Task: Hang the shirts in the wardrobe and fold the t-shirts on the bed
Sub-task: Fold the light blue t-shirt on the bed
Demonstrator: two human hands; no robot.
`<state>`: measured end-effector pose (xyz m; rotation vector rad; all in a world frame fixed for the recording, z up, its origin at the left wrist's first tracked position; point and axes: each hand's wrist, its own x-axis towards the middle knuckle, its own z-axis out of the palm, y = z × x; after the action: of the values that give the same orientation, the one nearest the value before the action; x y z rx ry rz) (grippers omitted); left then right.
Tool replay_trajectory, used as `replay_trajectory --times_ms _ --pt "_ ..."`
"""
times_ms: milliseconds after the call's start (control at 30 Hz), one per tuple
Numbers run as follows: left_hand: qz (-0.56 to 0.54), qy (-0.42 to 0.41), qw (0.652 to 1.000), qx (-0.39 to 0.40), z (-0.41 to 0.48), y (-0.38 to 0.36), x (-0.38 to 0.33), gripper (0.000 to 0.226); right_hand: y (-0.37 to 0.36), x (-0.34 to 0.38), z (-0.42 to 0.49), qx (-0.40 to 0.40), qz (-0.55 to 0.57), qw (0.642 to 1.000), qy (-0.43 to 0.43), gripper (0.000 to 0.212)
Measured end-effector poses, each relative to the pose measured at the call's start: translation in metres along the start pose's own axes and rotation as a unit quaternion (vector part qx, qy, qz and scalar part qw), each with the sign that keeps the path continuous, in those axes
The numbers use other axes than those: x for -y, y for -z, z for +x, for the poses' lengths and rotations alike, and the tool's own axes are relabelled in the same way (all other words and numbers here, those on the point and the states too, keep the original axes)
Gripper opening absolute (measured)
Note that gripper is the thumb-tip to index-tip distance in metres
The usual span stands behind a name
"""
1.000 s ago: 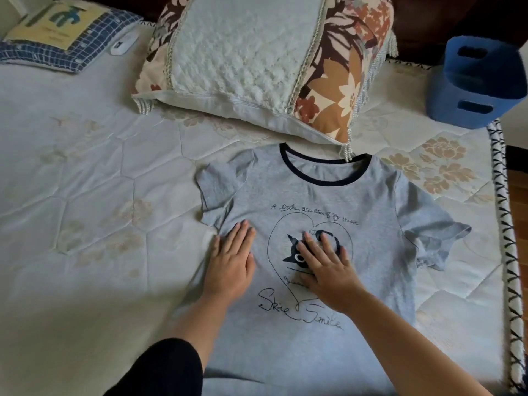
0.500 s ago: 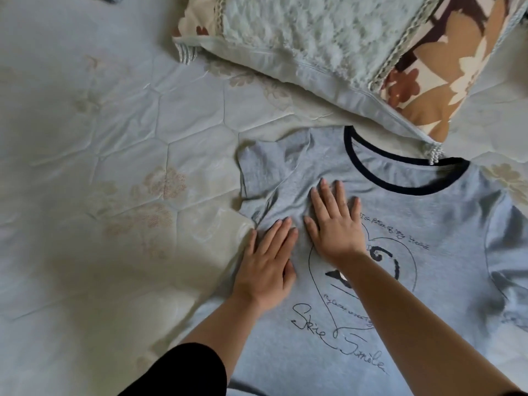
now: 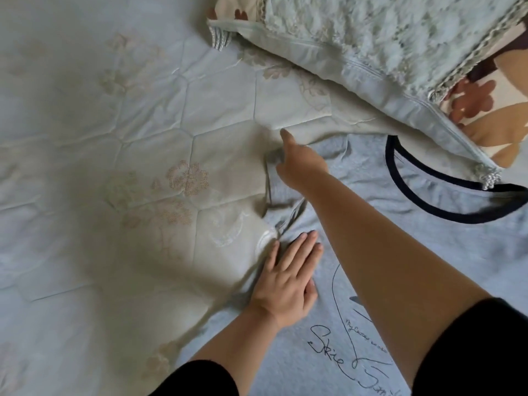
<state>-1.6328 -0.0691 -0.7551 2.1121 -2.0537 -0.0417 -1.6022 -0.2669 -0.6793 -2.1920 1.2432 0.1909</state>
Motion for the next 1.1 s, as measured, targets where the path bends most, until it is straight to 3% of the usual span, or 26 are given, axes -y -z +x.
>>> replay_trajectory --times_ms 133,233,400,500,567,667,767,867,933,1000,1067,1100 --pt "0.005 -0.004 1.000 0.009 0.000 0.000 0.000 0.062 0.002 -0.010 0.008 -0.022 0.035 0.999 -0.002 0.026" --pt "0.001 -0.002 1.000 0.020 0.000 0.001 0.000 0.064 0.003 -0.015 0.002 -0.075 0.173 0.982 0.015 0.025" --pt "-0.010 0.000 1.000 0.019 0.000 0.003 0.000 0.064 0.015 -0.028 -0.034 -0.098 0.491 0.864 0.057 0.037" --pt "-0.021 0.000 1.000 0.015 0.001 0.004 0.000 0.063 0.028 -0.050 -0.063 -0.125 0.592 0.793 0.070 0.037" --pt "-0.022 -0.002 1.000 0.011 0.000 0.004 0.000 0.061 0.029 -0.075 -0.082 -0.142 0.611 0.778 0.034 0.044" --pt "-0.006 -0.002 1.000 -0.003 0.001 0.003 0.000 0.056 0.016 -0.111 -0.108 -0.182 0.574 0.793 -0.097 0.038" --pt "0.006 0.006 1.000 -0.020 0.001 0.003 -0.001 0.048 0.007 -0.128 -0.124 -0.171 0.467 0.838 -0.223 0.035" --pt "0.014 0.011 1.000 -0.011 0.001 0.004 -0.002 0.048 0.001 -0.126 -0.129 -0.188 0.437 0.847 -0.239 0.025" --pt "0.018 0.015 1.000 0.000 0.001 0.004 -0.002 0.050 -0.003 -0.120 -0.131 -0.177 0.462 0.833 -0.249 0.049" --pt "0.019 0.023 0.999 0.014 0.001 0.005 -0.003 0.052 -0.006 -0.118 -0.132 -0.133 0.436 0.848 -0.269 0.059" --pt "0.020 0.025 0.999 0.020 0.001 0.005 -0.002 0.053 -0.006 -0.119 -0.132 -0.106 0.412 0.863 -0.273 0.050" --pt "0.021 0.023 0.999 0.022 0.001 0.004 -0.002 0.052 -0.003 -0.122 -0.133 -0.106 0.445 0.847 -0.271 0.039"
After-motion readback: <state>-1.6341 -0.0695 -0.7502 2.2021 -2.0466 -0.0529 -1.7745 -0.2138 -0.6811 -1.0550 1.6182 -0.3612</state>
